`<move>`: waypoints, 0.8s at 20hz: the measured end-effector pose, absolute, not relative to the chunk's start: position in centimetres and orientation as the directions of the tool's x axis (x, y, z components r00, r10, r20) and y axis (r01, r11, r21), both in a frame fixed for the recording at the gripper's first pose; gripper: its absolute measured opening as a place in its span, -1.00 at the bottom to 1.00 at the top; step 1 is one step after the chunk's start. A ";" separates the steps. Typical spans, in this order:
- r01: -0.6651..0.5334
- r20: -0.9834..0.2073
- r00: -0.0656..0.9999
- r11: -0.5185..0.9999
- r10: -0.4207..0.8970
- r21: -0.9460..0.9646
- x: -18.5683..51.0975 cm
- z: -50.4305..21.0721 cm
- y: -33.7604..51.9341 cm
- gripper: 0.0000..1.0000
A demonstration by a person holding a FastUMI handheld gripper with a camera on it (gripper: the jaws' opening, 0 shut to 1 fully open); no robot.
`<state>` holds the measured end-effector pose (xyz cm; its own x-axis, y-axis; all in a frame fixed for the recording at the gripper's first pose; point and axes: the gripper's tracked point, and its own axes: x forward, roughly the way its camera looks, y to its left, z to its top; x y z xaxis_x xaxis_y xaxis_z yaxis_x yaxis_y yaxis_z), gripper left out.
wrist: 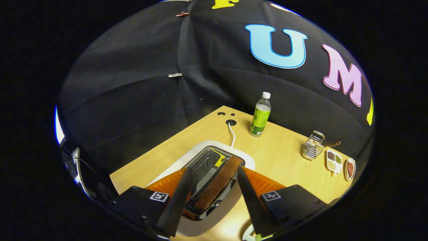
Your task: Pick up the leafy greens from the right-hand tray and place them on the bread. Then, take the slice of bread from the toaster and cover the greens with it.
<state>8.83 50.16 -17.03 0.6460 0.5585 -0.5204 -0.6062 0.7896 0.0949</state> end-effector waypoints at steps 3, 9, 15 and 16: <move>-0.584 -0.526 0.662 0.808 0.533 0.083 9.2 -17.3 49.5 0.28; -0.540 -0.574 0.623 0.823 0.532 0.177 8.6 -17.6 49.7 -0.50; -0.556 -0.582 0.577 0.797 0.573 0.234 8.3 -16.9 49.5 -0.70; -0.564 -0.574 0.576 0.791 0.582 0.237 8.2 -16.6 49.4 -0.74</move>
